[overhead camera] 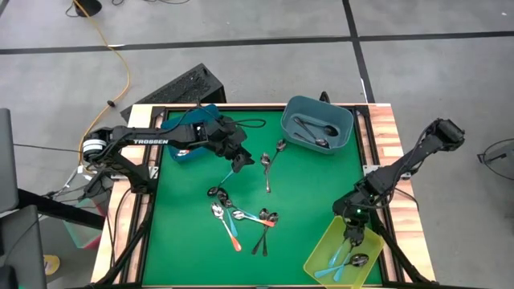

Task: Sort silverware by color (type)
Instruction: Put the blue spoon into the yellow bin, then put the orange spoon into the dark blue bin

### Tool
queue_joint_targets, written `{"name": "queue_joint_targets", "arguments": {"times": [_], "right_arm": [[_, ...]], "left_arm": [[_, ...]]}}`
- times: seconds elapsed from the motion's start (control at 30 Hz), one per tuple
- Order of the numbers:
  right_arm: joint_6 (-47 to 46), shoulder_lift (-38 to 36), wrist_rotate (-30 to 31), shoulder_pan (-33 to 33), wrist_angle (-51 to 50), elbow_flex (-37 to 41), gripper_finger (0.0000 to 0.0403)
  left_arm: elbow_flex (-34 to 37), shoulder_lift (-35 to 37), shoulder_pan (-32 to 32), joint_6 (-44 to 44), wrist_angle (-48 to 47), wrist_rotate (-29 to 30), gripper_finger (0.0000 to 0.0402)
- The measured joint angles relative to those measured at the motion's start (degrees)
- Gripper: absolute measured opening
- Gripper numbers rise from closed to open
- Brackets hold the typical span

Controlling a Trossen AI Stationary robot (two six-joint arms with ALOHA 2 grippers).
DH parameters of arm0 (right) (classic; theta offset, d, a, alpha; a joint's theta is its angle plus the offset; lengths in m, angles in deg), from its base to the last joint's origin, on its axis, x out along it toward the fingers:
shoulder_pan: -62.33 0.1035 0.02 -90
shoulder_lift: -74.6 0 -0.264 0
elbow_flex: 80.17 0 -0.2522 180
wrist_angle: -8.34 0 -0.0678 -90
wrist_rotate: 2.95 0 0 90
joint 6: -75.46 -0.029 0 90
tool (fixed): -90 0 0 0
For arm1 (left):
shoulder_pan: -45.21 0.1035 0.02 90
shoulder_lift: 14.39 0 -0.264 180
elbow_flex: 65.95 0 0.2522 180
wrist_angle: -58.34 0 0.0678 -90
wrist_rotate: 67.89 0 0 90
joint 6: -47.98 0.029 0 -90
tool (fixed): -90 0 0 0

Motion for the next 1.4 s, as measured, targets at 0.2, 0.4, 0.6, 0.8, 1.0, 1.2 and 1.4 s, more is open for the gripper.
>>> {"name": "queue_joint_targets", "arguments": {"times": [0.2,0.4,0.6,0.8,1.0,1.2,1.4], "right_arm": [[0.00,0.00,-0.95,0.00,1.62,-0.03,0.0121],[-0.04,-0.02,-1.76,0.00,2.43,-0.11,0.0136],[-0.45,-0.02,-1.79,0.00,2.42,-0.11,0.0139],[-1.09,-0.13,-1.92,0.00,2.85,-0.11,0.0139],[-1.11,-0.13,-3.31,0.00,3.07,-0.11,0.0139],[-1.09,-0.13,-3.48,0.00,3.65,-0.11,0.0139],[-1.09,-0.13,-3.55,0.02,3.54,-0.11,0.0139]], "left_arm": [[0.00,0.00,0.00,-0.01,0.00,0.00,0.0179],[0.00,0.00,0.00,-0.05,0.00,0.00,0.0179],[0.00,0.00,0.00,-0.08,-0.01,0.00,0.0179],[0.00,0.00,0.00,-0.12,0.00,0.00,0.0179],[0.00,0.00,0.00,-0.13,0.00,0.14,0.0179],[0.00,0.00,0.00,0.47,0.00,1.36,0.0179],[0.00,0.00,0.00,0.60,0.00,1.47,0.0179]]}}
